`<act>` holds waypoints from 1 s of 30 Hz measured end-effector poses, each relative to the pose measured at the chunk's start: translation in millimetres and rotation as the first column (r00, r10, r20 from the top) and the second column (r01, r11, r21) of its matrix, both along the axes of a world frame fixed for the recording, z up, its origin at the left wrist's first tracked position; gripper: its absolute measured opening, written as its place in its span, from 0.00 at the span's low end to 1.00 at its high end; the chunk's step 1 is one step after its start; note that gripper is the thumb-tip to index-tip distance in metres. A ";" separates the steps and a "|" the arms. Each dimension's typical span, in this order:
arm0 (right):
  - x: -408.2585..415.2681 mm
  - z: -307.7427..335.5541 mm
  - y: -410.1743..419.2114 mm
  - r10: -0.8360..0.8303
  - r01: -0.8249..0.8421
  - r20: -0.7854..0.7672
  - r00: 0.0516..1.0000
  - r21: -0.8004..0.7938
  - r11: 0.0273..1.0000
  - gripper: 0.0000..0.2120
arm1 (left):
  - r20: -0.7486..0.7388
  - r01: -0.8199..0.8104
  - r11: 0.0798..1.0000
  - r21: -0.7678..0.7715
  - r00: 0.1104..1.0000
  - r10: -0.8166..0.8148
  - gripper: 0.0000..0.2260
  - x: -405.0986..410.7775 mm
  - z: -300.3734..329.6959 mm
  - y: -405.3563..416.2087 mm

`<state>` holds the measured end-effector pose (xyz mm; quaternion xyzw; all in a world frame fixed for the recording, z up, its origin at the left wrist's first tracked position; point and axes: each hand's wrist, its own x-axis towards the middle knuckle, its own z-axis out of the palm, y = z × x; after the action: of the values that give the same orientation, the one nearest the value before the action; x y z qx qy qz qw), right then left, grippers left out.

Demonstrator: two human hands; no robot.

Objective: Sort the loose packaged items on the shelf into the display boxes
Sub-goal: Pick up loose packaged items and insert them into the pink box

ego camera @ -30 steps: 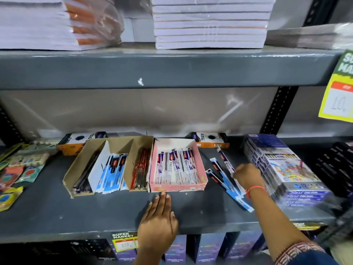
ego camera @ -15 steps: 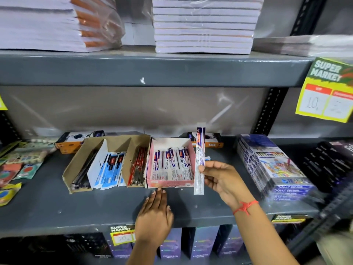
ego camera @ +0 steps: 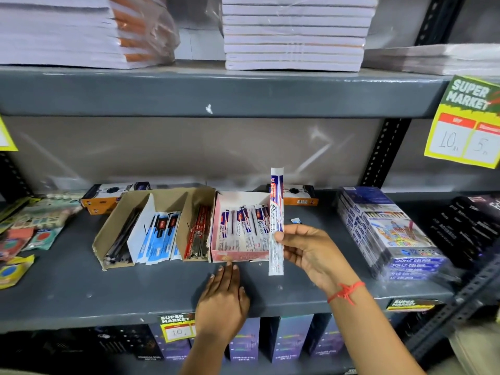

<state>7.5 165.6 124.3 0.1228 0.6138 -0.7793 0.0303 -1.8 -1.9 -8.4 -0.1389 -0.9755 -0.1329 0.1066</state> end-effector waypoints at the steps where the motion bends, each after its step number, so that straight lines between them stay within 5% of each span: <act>1: -1.9 -1.0 0.3 -0.005 0.005 0.005 1.000 0.008 1.000 0.07 | 0.011 0.000 1.000 -0.005 1.000 0.000 0.23 0.4 0.5 -0.2; 7: -31.6 -1.1 -2.2 -0.078 0.076 0.017 0.997 0.107 0.991 0.08 | 0.050 -0.006 1.000 0.000 0.999 0.006 0.25 -0.2 -3.5 -0.7; 12: -79.8 -14.8 -13.7 -0.069 0.052 0.036 0.997 0.354 0.934 0.13 | -0.001 0.002 0.999 0.053 1.000 -0.002 0.23 -2.0 -5.9 -1.5; 15: -102.9 -32.9 -21.2 -0.043 -0.010 0.072 0.996 0.612 0.791 0.12 | -0.016 0.021 0.997 0.074 1.000 -0.020 0.22 -3.3 -9.1 -0.7; 20: -127.2 -59.8 -34.2 0.040 -0.120 0.113 0.993 0.910 0.396 0.04 | -0.058 0.023 0.996 0.088 0.998 -0.018 0.22 -6.2 -13.2 0.4; 30: -133.5 -68.8 -43.0 -0.012 -0.186 0.200 0.980 0.927 0.327 0.13 | -0.066 0.038 0.997 0.061 0.997 -0.034 0.22 -5.2 -14.5 -0.7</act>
<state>-126.1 122.6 55.5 0.1508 0.9513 -0.2646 0.0479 -7.1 -2.6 -22.9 -0.1572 -0.9643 -0.1605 0.1403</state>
